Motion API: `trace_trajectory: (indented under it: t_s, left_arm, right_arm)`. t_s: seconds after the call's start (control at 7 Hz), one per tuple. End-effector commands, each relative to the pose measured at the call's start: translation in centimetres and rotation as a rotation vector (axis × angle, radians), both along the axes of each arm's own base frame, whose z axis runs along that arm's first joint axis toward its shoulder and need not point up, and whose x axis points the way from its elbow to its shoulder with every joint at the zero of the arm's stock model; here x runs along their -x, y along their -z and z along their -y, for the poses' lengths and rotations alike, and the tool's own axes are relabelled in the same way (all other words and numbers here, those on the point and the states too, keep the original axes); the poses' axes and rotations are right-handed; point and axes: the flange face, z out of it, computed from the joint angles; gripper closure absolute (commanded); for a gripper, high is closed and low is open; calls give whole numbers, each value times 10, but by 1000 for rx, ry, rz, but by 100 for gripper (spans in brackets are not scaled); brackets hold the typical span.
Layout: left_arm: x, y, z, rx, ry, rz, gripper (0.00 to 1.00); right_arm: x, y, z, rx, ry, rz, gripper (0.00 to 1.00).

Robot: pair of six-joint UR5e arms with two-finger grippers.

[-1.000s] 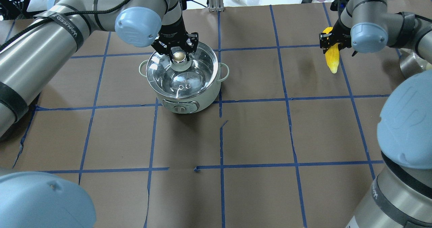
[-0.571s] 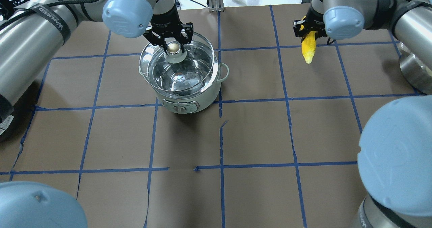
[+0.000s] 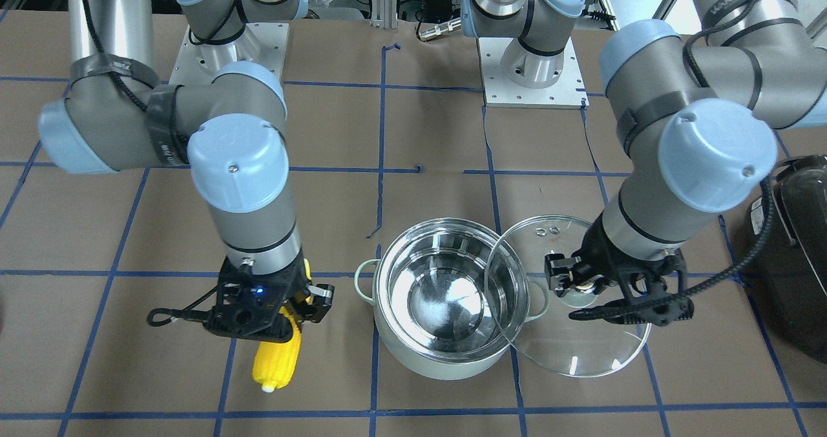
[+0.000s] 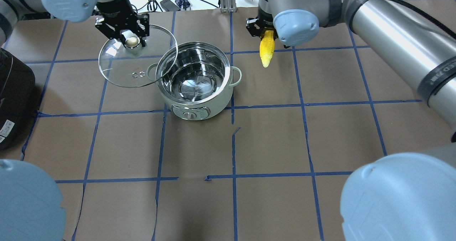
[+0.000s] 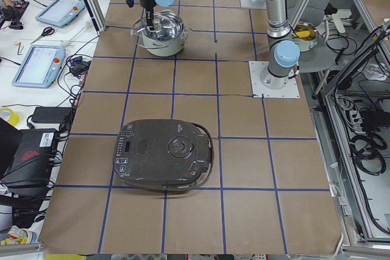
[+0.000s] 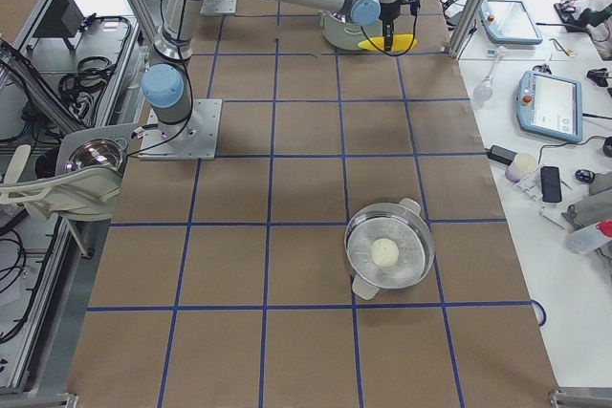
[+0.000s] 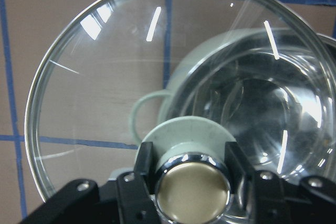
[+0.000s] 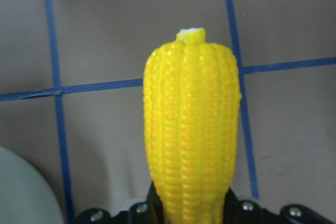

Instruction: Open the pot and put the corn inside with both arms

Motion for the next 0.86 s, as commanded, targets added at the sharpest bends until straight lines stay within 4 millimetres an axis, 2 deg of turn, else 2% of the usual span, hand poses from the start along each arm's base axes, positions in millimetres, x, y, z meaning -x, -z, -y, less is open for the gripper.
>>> trace_trajectory:
  t_s: [0.0,0.14,0.29,0.43,0.57,0.71]
  left_arm:
    - [-76,25,3,-43,50,7,100]
    - [-114,49,-3,-50,56,0,100]
    - [-140,77,-11,-40,64,1,100]
    - [-148,102,-20,-16,111,11,100]
    - [-155,123,-30,-2,99,17,100]
    - [-160,147,-45,-19,81,8,100]
  right_arm:
    - [-90,-1,-35,12,-37,31,100]
    - [-119,6,-42,13,-43,42,100]
    - [-144,4,-55,18,-36,58,100]
    - [-159,8,-64,13,-36,68,100]
    - [-164,17,-63,9,-40,77,87]
    - [-165,23,-63,3,-22,80,61]
